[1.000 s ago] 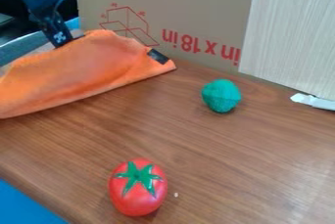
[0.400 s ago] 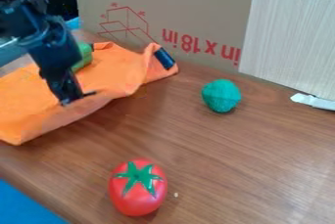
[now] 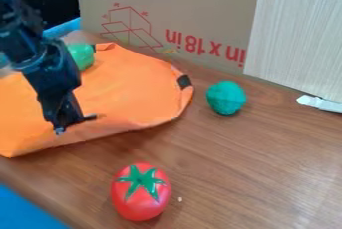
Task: Unfold the orange cloth from top left to bottom right
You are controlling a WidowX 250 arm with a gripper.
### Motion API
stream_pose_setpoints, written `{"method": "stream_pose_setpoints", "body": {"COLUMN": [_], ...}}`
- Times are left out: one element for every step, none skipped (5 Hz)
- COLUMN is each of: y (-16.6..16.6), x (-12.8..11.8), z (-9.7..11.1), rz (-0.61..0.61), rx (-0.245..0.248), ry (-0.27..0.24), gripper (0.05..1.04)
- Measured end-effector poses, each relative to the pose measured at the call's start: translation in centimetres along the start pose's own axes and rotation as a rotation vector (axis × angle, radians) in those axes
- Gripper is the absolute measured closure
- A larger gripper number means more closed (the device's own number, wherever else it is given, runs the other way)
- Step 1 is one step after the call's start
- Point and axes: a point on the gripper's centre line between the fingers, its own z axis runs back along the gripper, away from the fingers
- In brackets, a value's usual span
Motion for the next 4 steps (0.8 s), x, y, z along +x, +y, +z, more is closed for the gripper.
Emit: {"method": "stream_pose_setpoints", "body": {"y": [-1.3,-2.3,-2.7,-2.5], "x": [-0.8,-1.2,-0.8,-0.7], "z": [0.0,0.2,0.5,1.0], "rz": [-0.034,-0.060,-0.077,-0.095], "rx": [0.001,-0.002,-0.034,-0.064], "ry": [-0.001,0.011,0.074,0.125], "gripper": [1.033,1.013,0.869,0.581]}}
